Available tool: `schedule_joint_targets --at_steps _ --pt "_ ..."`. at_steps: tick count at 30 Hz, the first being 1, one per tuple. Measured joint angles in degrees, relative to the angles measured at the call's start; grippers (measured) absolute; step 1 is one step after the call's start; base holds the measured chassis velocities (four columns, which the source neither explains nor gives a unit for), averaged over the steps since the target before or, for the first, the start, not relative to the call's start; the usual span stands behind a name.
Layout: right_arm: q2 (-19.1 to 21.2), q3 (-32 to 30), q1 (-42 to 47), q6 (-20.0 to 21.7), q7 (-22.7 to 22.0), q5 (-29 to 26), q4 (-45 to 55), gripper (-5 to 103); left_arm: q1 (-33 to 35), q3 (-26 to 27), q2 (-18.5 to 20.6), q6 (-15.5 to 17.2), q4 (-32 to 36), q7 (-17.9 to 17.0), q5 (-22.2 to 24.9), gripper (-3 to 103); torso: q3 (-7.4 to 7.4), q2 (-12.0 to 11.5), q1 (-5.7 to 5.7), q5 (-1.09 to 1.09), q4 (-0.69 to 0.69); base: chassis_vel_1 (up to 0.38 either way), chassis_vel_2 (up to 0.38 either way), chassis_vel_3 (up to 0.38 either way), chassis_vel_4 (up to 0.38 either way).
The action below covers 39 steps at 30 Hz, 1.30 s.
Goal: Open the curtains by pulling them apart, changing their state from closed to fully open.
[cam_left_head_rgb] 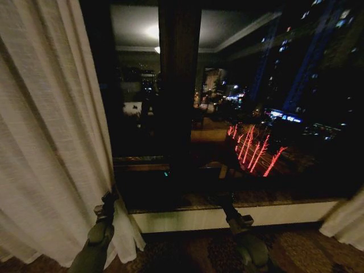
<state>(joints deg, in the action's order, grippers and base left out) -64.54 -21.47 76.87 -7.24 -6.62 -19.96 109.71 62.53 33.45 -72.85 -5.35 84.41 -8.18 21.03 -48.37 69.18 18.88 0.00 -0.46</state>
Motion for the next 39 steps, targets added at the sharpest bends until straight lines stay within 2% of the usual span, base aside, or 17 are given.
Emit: schedule_joint_targets --at_steps 18,26,39 --pt "0.0 0.0 0.0 0.0 0.0 0.0 0.0 100 1.3 -0.2 -1.5 -1.7 0.4 -1.3 -1.3 0 0.00 0.0 0.00 0.00 0.00 0.000 0.000 0.000 0.000" --pt "0.0 0.0 0.0 0.0 0.0 0.0 0.0 100 2.2 0.5 -0.9 -2.4 0.6 -0.8 -3.1 0 0.00 0.0 0.00 0.00 0.00 0.000 0.000 0.000 0.000" --pt "0.0 0.0 0.0 0.0 0.0 0.0 0.0 100 3.6 2.3 0.2 -3.0 1.4 -0.8 -3.5 0 0.00 0.0 0.00 0.00 0.00 0.000 0.000 0.000 0.000"
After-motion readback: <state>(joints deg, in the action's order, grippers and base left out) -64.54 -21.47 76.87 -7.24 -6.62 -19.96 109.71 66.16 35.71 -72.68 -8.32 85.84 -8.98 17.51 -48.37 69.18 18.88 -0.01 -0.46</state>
